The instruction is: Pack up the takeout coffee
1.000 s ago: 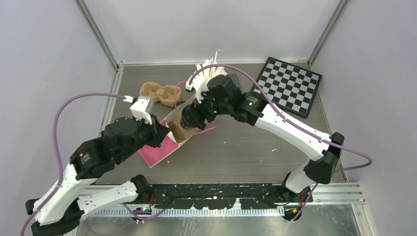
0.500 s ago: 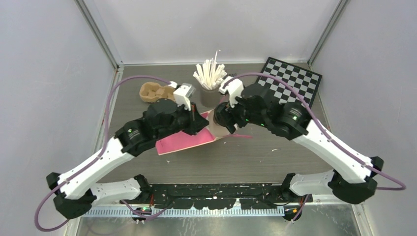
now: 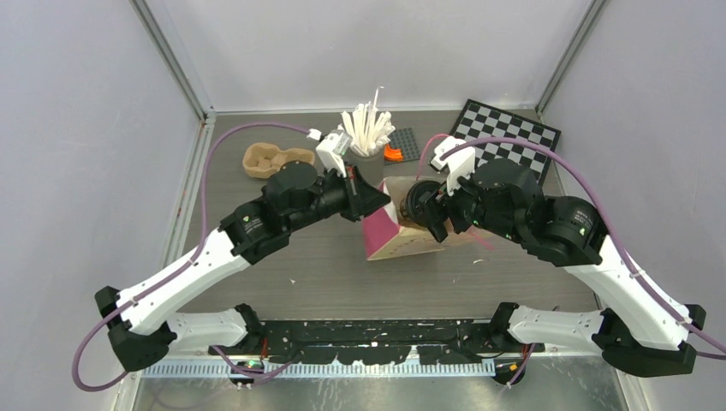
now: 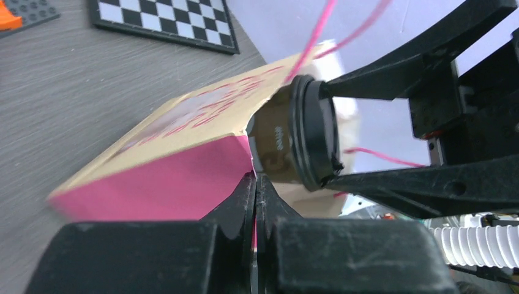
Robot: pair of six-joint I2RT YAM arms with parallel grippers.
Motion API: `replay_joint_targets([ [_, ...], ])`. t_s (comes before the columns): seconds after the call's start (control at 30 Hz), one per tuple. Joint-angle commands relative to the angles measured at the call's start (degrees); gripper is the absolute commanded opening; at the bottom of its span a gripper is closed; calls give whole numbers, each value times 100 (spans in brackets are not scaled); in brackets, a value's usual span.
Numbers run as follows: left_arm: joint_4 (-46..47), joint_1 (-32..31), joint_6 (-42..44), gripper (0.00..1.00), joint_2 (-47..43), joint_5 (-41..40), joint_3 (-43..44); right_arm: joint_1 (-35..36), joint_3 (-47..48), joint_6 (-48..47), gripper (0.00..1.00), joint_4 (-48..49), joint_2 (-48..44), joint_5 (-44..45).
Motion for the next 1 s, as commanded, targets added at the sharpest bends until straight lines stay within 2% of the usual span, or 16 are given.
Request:
replay_joint_targets([
  [0.0,-301,25,131,0,-658,-498,-442,32,-41,-108,75,138,46,-314],
  [0.2,-867,157,542,4,-1012,-591,-1150,27,-302,-409,75,313,254,-637],
  [0.53,-1296,338,1290,7,-573,-366,-724,26,-991,-1003,75,666,243,-1127],
  [0.67,-1526,793,1570,11,-552,-48,-565,24,-928,-983,74,707,389,-1559],
  [0.8,-1598,1289,1656,20,-433,488,-221,39,-997,-798,74,1009,428,-1772],
  [0.97,-2491,1361,1364,40,-200,723,414,197,-1175,-632,73,1316,448,-1702],
])
